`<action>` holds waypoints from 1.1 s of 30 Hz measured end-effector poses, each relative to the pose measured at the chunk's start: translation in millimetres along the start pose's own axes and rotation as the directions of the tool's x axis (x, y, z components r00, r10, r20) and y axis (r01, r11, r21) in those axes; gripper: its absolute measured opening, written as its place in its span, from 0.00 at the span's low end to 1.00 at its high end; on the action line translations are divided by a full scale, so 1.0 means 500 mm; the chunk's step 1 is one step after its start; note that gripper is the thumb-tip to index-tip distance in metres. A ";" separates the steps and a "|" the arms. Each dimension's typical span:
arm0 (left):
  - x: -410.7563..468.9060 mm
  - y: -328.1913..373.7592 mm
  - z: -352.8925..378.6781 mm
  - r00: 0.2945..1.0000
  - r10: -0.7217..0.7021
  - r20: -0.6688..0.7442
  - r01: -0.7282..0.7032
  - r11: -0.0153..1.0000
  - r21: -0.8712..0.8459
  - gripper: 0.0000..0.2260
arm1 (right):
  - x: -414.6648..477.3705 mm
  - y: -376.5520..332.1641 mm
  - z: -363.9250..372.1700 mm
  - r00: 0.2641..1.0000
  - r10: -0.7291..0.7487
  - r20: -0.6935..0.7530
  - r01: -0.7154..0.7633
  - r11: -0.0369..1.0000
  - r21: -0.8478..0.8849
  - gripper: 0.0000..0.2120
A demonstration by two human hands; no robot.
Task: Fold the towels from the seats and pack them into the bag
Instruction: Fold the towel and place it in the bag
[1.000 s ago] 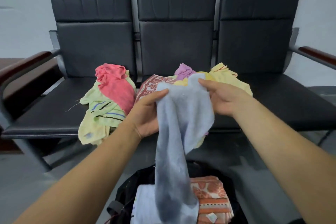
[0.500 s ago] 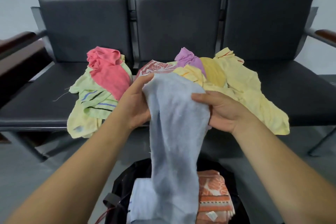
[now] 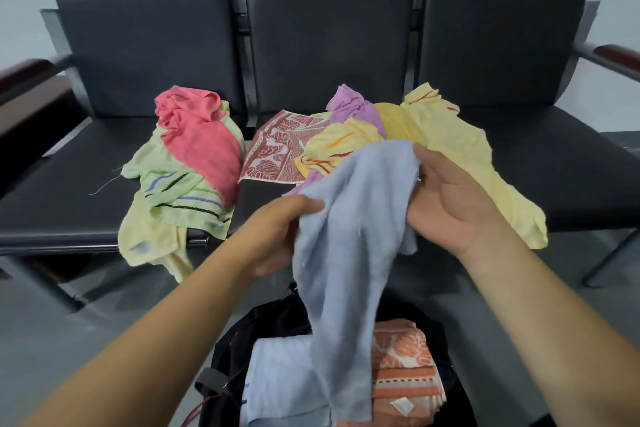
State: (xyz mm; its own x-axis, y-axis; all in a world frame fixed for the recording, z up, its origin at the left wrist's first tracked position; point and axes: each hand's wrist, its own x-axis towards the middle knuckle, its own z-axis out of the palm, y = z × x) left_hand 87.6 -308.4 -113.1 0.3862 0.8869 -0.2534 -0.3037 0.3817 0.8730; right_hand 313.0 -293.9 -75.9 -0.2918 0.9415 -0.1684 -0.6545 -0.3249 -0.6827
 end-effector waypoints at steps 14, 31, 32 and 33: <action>-0.010 0.022 -0.007 0.978 0.203 0.040 -0.204 0.913 0.354 0.08 | -0.017 0.059 0.011 0.998 -0.049 -0.044 0.021 0.872 -0.489 0.17; 0.001 0.034 -0.025 0.975 0.224 0.006 -0.223 0.975 -0.021 0.14 | -0.002 0.004 0.012 0.985 -0.173 -0.031 0.152 0.927 -0.342 0.17; -0.002 0.035 -0.025 0.969 0.247 0.005 -0.248 0.968 0.033 0.17 | -0.002 0.005 0.009 0.976 -0.214 -0.050 0.177 0.901 -0.396 0.15; -0.006 0.038 -0.029 0.964 0.267 -0.015 -0.265 0.960 0.097 0.19 | -0.002 0.005 0.006 0.965 -0.256 -0.059 0.199 0.859 -0.471 0.14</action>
State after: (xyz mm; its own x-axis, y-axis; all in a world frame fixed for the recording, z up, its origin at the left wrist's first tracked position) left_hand 68.3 -300.1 -101.8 0.2776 0.9605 -0.0172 -0.3095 0.1064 0.9449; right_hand 309.7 -295.9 -75.3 -0.0728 0.9969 -0.0301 -0.2919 -0.0502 -0.9551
